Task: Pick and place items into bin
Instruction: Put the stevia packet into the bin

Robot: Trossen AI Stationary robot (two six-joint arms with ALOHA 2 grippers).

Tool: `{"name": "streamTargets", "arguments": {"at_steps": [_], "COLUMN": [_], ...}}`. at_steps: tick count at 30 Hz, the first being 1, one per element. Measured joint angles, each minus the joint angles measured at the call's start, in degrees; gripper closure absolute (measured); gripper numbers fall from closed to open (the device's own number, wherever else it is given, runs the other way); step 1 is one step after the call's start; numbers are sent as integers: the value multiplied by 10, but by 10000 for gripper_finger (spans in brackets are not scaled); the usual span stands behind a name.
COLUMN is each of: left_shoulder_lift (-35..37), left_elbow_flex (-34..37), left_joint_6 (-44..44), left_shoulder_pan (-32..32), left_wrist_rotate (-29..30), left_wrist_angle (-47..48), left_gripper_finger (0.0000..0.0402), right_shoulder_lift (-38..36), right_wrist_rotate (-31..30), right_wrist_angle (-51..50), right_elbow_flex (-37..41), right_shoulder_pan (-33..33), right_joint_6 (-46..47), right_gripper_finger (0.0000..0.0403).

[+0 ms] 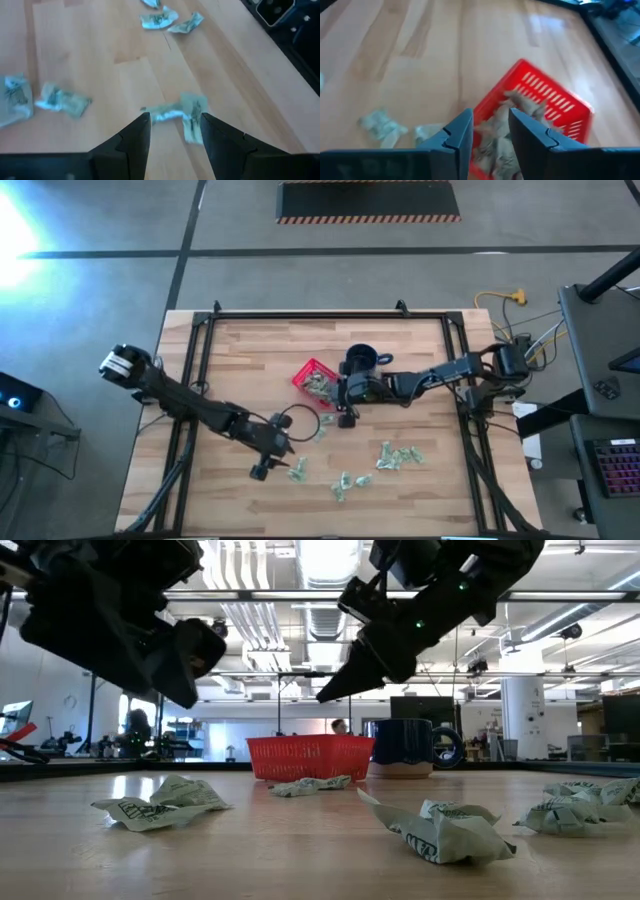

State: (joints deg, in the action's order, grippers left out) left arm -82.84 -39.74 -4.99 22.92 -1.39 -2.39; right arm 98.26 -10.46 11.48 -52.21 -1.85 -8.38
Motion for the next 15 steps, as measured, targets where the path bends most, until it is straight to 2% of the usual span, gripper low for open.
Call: {"name": "streamTargets", "arguments": {"at_steps": [8, 15], "left_shoulder_lift": [-91, -138], "left_elbow_flex": [-1, -12], "left_joint_6": [57, 59], "left_shoulder_pan": [-1, -7], "left_wrist_rotate": [2, 1], "left_wrist_angle": [-103, -111], "left_gripper_finger": [244, 244], "right_shoulder_lift": [0, -3], "right_wrist_rotate": [0, 0], "right_wrist_angle": [-68, -113], "right_elbow_flex": [0, 0], "right_shoulder_pan": [-46, -81], "right_joint_6": [8, 47], "right_gripper_finger": [304, 316]}}
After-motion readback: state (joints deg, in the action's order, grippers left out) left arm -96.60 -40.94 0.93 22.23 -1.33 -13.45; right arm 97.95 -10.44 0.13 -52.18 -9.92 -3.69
